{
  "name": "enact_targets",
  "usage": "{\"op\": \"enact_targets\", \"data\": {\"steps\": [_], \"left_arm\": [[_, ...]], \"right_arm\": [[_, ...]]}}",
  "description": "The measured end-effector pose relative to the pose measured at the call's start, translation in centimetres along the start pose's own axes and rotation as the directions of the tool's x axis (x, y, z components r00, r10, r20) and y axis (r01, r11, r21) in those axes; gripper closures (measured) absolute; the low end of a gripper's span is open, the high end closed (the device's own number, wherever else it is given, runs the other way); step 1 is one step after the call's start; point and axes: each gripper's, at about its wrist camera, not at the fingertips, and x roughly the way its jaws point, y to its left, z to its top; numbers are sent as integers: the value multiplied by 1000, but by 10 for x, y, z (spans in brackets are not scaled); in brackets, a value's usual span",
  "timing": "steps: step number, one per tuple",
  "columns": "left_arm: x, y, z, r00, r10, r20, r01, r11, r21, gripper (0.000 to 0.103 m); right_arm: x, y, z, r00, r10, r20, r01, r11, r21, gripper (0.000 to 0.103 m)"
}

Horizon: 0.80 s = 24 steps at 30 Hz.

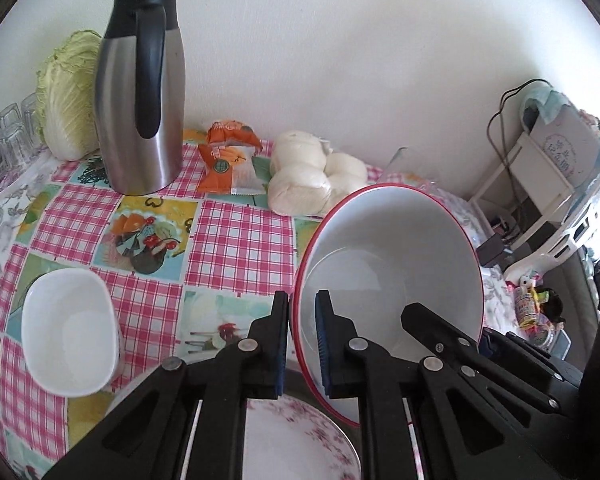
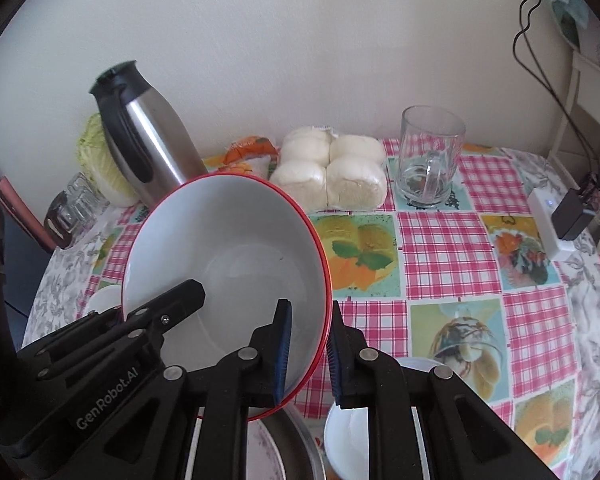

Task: Organize plates and bowls
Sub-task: 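Lift the red-rimmed bowl with both tools and carry it over the basin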

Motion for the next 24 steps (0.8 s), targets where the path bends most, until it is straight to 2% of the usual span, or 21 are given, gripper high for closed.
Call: {"op": "enact_targets", "data": {"steps": [6, 15, 24], "left_arm": [[-42, -10, -13, 997, 39, 67, -41, 999, 30, 90], [-95, -11, -41, 991, 65, 121, -67, 998, 14, 90], [-117, -3, -67, 991, 62, 122, -61, 998, -6, 90]], "right_arm": [[-36, 9, -13, 998, 34, 43, -35, 999, 4, 85], [-83, 32, -40, 994, 54, 93, -55, 998, 4, 85], [-105, 44, -72, 994, 56, 96, -56, 998, -6, 85]]}}
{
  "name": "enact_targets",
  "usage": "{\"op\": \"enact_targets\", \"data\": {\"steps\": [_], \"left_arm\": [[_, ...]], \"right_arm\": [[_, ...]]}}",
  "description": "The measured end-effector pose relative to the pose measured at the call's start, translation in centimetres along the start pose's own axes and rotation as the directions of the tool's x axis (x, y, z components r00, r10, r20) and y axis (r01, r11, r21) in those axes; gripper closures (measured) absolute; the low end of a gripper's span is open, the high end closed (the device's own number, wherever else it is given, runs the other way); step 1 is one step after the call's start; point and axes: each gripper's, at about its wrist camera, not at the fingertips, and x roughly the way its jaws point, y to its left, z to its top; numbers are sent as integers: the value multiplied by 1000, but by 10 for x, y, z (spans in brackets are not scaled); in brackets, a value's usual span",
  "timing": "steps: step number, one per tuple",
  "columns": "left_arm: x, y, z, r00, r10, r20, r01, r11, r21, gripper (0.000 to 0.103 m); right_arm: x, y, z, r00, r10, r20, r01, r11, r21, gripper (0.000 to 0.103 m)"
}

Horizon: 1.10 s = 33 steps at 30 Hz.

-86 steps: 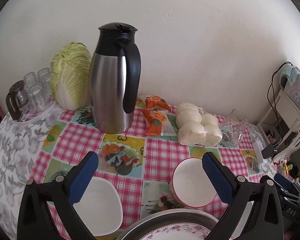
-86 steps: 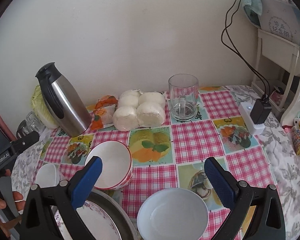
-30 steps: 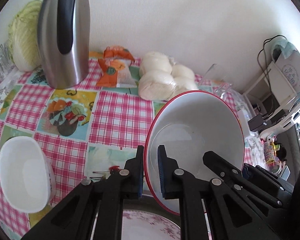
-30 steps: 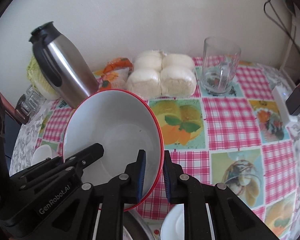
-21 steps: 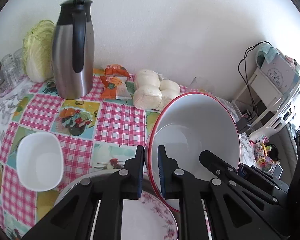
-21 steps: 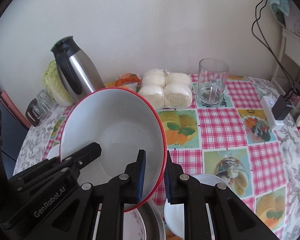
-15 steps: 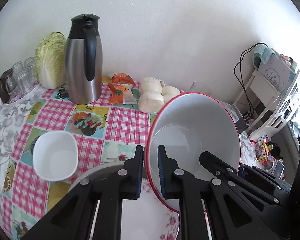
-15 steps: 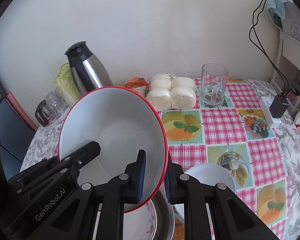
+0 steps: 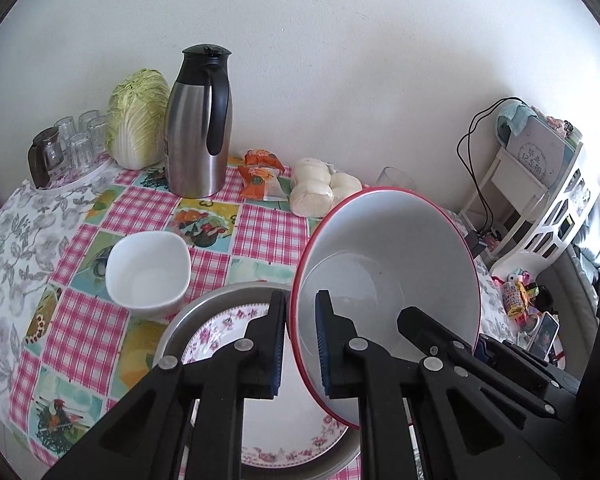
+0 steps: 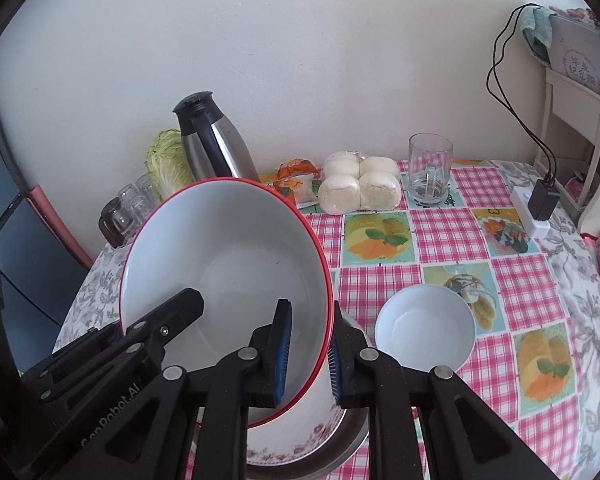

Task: Organize plates and bowls
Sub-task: 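Lift the red-rimmed bowl with both tools and carry it over the basin, then lower the red-rimmed bowl onto the plate inside the basin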

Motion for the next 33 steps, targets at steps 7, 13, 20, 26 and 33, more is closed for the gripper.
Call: {"op": "enact_targets", "data": {"steps": [7, 13, 20, 26, 33], "left_arm": [[2, 9, -18, 1000, 18, -25, -19, 1000, -9, 90], [17, 15, -27, 997, 29, -68, -30, 999, -12, 90], [36, 10, -36, 992, 40, -120, -39, 999, 9, 90], [53, 9, -41, 986, 34, -165, -34, 999, 1, 89], [57, 20, -42, 984, 43, -174, -50, 998, -33, 89]], "right_arm": [[10, 1, -25, 999, 6, -33, -5, 1000, 16, 85], [25, -2, -43, 998, 6, -60, -4, 999, 39, 85], [41, -16, -59, 996, 8, -84, -1, 996, 86, 85], [55, -30, -67, 993, 25, -114, -9, 990, 141, 85], [63, -26, -70, 992, 33, -120, -17, 991, 130, 84]]}}
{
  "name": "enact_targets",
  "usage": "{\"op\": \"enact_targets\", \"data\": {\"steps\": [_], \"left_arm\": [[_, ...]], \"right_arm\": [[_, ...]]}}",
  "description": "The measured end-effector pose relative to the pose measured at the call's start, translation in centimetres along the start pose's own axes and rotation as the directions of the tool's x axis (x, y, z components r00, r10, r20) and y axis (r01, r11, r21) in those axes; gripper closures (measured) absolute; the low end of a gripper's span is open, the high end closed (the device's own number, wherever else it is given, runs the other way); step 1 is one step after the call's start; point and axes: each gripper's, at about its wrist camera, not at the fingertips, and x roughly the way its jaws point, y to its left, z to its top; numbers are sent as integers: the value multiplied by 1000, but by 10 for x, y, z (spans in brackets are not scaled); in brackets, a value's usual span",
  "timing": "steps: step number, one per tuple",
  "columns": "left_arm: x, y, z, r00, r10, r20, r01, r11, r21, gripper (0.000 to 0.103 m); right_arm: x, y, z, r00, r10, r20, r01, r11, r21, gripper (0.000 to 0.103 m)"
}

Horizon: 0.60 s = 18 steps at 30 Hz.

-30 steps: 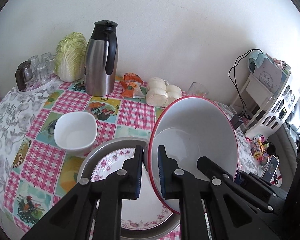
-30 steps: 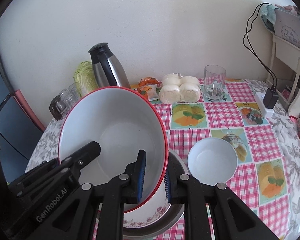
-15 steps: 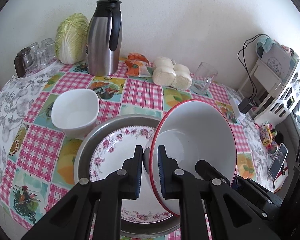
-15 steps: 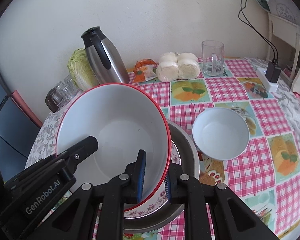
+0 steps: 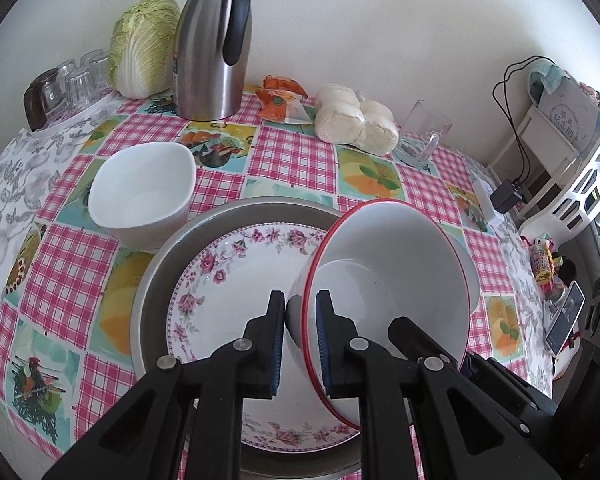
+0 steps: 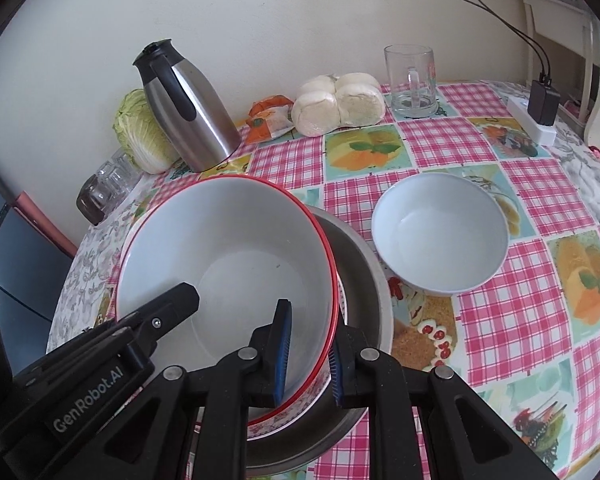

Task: Organize plates and bowls
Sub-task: 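Lower the red-rimmed bowl onto the plate inside the basin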

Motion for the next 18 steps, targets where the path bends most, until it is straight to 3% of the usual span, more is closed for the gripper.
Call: {"op": "enact_targets", "data": {"steps": [11, 18], "left_arm": [[14, 25, 2, 1000, -13, -28, 11, 996, -86, 88], [19, 25, 2, 998, -11, -66, 6, 996, -90, 86]], "right_arm": [[19, 12, -5, 1000, 24, -16, -24, 1000, -15, 84], [25, 14, -5, 999, 17, -30, -18, 1000, -22, 83]]}}
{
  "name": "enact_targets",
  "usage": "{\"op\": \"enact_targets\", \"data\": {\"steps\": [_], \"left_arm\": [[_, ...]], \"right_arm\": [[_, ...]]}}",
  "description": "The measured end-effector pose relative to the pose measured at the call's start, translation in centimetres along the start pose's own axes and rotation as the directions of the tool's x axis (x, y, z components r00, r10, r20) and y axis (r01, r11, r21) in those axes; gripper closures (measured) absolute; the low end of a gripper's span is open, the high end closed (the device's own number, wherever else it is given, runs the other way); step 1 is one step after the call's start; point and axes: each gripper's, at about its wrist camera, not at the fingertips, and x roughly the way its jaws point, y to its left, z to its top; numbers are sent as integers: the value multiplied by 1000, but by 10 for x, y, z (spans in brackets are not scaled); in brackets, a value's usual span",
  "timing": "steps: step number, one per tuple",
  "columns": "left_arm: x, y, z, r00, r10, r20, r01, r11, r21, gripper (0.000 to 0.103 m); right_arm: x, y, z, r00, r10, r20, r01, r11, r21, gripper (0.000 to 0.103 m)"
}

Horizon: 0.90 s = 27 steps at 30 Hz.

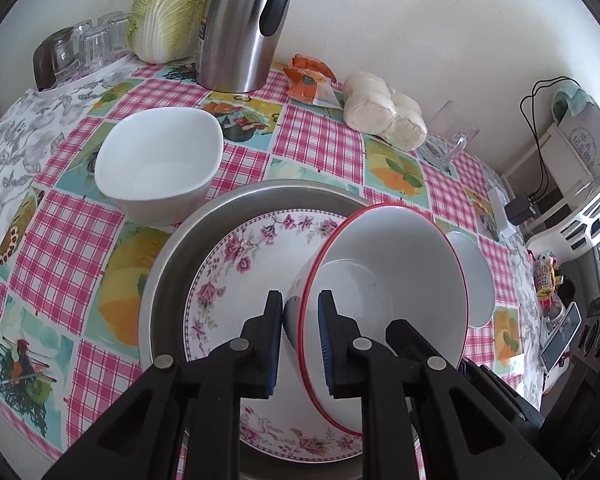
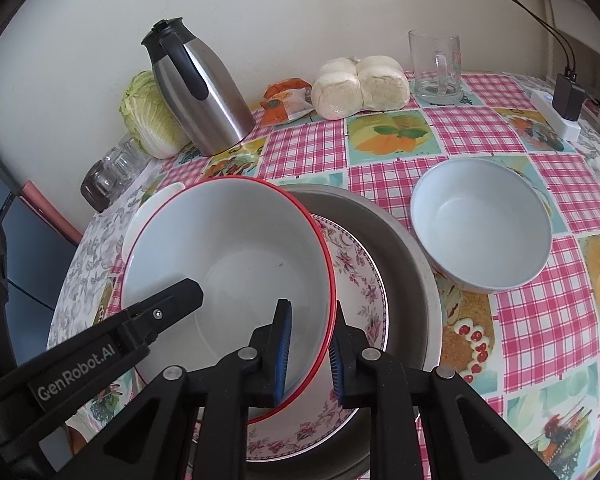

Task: Organize plates and bowls
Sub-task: 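Lower the red-rimmed bowl onto the plate inside the basin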

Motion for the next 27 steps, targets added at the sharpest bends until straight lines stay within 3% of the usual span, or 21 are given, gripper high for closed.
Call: {"op": "enact_targets", "data": {"steps": [18, 27], "left_arm": [[8, 2, -2, 999, -1, -33, 0, 1000, -27, 81], [11, 5, -2, 999, -28, -41, 25, 998, -64, 75]], "right_arm": [[6, 0, -1, 1000, -3, -27, 3, 1000, 21, 79], [9, 2, -2, 1000, 2, -28, -2, 1000, 19, 71]]}}
